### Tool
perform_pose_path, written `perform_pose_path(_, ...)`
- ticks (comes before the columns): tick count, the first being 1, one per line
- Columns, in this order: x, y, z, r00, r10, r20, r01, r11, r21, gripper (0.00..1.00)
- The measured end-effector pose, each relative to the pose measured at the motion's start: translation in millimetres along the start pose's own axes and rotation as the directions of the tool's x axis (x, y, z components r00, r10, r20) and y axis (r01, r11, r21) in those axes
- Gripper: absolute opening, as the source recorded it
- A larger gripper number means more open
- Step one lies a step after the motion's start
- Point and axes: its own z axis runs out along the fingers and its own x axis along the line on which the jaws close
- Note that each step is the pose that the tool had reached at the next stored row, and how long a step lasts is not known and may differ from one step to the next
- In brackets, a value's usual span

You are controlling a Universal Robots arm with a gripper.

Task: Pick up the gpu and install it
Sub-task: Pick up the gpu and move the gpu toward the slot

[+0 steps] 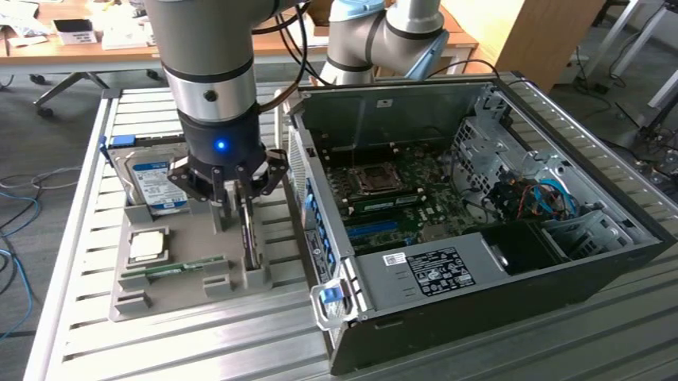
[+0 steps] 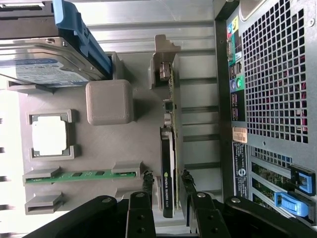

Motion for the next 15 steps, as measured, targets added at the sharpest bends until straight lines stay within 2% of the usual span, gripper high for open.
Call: perform_pose_path(15, 0.0, 0.0, 0.9, 1.0, 0.0, 0.0001, 0.0, 1.0, 0.0, 0.36)
